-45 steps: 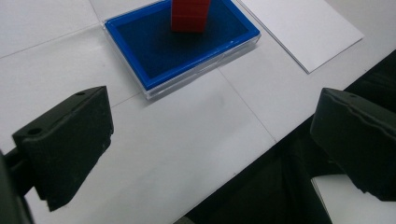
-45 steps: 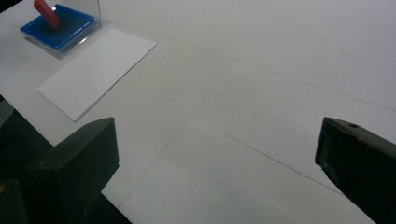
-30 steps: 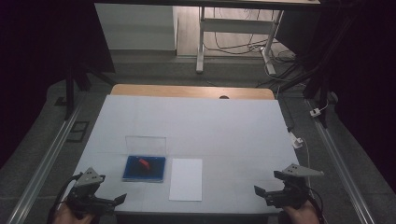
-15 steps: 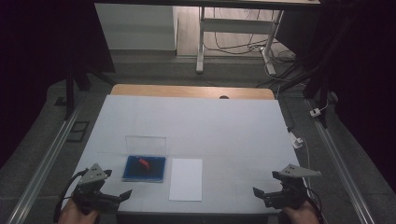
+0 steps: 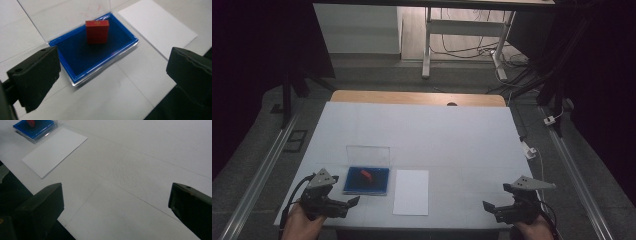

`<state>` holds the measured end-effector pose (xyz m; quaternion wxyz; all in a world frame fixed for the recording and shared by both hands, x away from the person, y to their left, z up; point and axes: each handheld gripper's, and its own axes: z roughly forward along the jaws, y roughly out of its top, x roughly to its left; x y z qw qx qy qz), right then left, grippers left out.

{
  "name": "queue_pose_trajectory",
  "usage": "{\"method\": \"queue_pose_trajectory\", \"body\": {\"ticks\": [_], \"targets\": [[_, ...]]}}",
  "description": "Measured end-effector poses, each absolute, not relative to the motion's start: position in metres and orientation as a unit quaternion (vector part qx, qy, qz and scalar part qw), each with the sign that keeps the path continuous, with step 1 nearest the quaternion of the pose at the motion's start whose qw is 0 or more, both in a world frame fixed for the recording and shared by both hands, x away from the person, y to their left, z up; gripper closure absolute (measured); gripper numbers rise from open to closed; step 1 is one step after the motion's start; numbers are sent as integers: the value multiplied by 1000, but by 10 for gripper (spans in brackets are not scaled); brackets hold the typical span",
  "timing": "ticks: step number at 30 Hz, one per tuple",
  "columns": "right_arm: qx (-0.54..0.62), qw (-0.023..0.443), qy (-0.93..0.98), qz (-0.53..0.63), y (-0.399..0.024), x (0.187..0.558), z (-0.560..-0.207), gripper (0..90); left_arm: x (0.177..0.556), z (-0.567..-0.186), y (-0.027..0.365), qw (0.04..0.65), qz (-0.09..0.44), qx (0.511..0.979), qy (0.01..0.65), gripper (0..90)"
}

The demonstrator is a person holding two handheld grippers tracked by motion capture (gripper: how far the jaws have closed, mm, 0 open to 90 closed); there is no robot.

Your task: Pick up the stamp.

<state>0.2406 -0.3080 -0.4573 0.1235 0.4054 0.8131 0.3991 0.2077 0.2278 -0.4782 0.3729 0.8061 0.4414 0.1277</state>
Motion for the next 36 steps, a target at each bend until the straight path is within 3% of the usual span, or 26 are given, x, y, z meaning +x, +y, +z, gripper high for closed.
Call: {"method": "queue_pose_trajectory", "body": {"ticks": [12,36], "targets": [[404,120,815,399,-307,241,-458,2,228,-479,220,361,142,803,453,2],[402,116,820,391,-306,242,-458,3,272,-497,195,326,119,818,460,1]]}}
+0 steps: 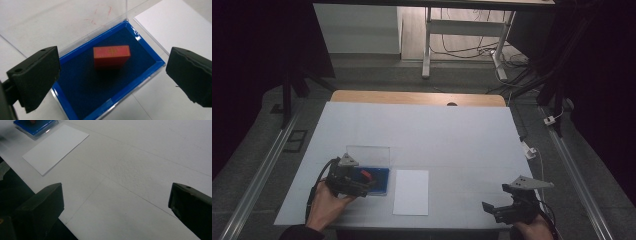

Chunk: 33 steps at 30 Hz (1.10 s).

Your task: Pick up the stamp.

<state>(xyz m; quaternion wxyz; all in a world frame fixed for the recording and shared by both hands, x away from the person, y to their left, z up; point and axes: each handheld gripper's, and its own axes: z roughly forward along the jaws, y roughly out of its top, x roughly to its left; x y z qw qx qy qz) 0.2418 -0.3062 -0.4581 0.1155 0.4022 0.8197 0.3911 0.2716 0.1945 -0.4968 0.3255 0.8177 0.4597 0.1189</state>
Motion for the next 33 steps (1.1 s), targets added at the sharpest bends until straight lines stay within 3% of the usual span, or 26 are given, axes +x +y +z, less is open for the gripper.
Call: {"method": "queue_pose_trajectory", "body": {"ticks": [7,12,13,16,21,24,33], "targets": [[402,115,820,391,-306,242,-458,2,278,-499,190,300,130,822,466,56],[398,117,822,390,-306,242,-458,3,279,-497,191,298,125,821,470,251],[398,117,822,390,-306,242,-458,3,280,-497,192,298,122,822,471,251],[398,118,822,389,-306,242,-458,2,280,-496,191,296,117,824,468,363],[398,118,823,388,-306,241,-458,2,280,-495,189,296,115,826,466,442],[395,115,825,388,-306,241,-458,2,280,-494,189,296,113,829,462,556],[392,116,825,390,-305,241,-458,2,281,-493,190,293,105,823,476,581]]}}
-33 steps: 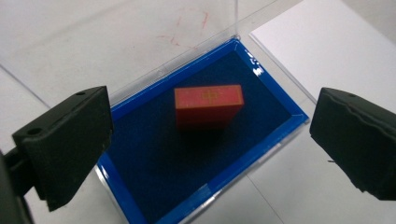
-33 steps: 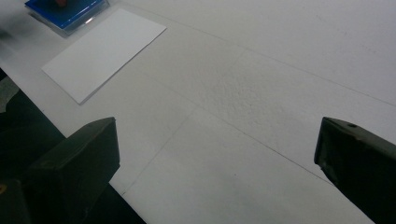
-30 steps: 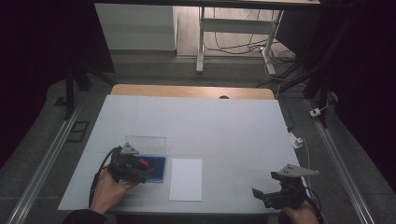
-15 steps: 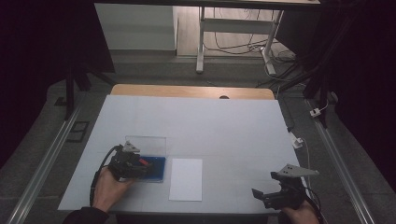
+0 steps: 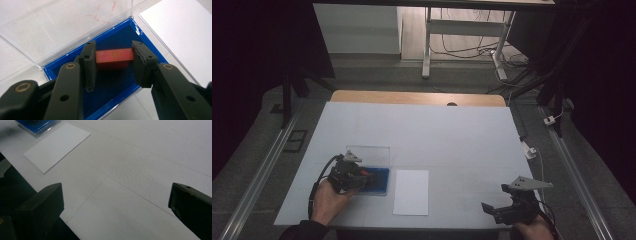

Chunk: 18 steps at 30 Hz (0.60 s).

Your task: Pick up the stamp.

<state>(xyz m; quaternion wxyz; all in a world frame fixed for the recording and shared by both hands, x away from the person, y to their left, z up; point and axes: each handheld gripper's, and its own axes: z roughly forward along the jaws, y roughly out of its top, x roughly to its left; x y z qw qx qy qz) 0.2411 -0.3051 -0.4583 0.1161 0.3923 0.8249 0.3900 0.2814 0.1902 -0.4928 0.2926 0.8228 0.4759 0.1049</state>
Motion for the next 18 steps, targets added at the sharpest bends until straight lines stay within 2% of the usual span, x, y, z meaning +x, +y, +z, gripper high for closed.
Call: {"method": "queue_pose_trajectory", "body": {"ticks": [7,18], "targets": [[392,117,825,390,-305,241,-458,2,281,-488,194,309,93,811,488,581],[394,116,824,390,-305,241,-458,2,279,-475,191,348,90,812,460,581]]}}
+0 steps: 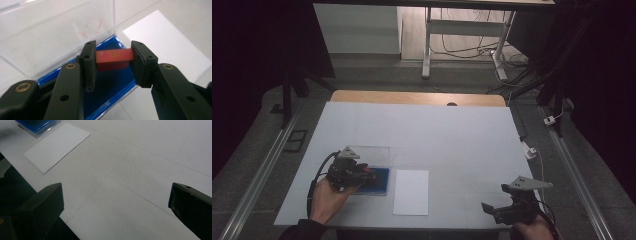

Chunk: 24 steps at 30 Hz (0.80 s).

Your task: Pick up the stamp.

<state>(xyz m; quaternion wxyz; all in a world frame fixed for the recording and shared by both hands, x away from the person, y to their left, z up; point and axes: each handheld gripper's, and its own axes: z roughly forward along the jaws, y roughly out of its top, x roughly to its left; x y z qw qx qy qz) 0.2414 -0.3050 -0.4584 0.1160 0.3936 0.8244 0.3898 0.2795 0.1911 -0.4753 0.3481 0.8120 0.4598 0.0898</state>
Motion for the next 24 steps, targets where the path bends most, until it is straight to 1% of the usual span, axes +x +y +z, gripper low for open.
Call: {"method": "queue_pose_trajectory", "body": {"ticks": [5,14,22,24], "targets": [[393,115,825,389,-305,242,-458,2,281,-468,189,359,82,815,447,581],[392,115,826,389,-305,242,-458,3,286,-453,180,354,80,827,429,581],[393,115,826,388,-306,241,-458,2,287,-449,167,351,96,834,416,581],[392,115,825,389,-306,241,-458,2,285,-451,167,339,103,836,418,580]]}}
